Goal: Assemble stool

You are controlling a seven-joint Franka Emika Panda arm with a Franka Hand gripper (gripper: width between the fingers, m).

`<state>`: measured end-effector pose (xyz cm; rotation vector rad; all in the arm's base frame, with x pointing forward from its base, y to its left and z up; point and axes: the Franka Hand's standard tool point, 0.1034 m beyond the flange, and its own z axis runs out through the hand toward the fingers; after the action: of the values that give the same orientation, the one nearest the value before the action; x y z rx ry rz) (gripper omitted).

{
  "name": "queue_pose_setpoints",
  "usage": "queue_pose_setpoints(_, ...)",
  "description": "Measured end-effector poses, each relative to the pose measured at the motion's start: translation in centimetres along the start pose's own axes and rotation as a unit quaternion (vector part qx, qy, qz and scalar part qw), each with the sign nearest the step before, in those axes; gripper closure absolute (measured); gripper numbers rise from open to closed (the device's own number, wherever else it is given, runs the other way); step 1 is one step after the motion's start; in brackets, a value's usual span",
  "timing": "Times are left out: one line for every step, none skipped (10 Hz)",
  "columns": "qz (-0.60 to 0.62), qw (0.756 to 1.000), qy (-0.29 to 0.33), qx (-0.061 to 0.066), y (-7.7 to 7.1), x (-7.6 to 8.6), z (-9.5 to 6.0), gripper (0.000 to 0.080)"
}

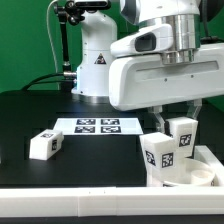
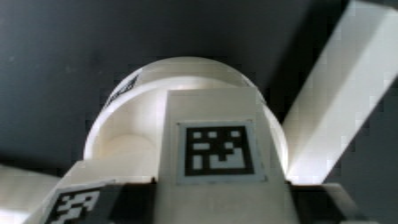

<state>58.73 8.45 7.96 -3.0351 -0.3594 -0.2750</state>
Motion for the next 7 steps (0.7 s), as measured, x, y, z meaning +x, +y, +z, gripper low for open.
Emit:
queue_pose_setpoints(0.066, 0.998, 0.006, 0.002, -0.4, 0.1, 0.0, 0.0459)
queue_pose_setpoints(0.134, 0.991, 0.009, 0.005, -0.7, 0.2, 0.1, 0.0459)
queue_pose_setpoints(0.177, 0.984, 0.009, 0.007, -1.2, 0.2, 0.1, 0.0459)
queue_pose_setpoints(0.188, 0.982, 0.009, 0.007, -1.3, 0.3, 0.1, 0.0459)
queue_pose_setpoints(0.233, 0.972, 0.009, 0.012, -1.3, 0.3, 0.0, 0.0459)
queue_pose_setpoints(0.258, 0.966, 0.009, 0.016, -1.4, 0.3, 0.0, 0.0459)
queue_pose_setpoints(0.296, 0.955, 0.008, 0.019, -1.5, 0.3, 0.0, 0.0459)
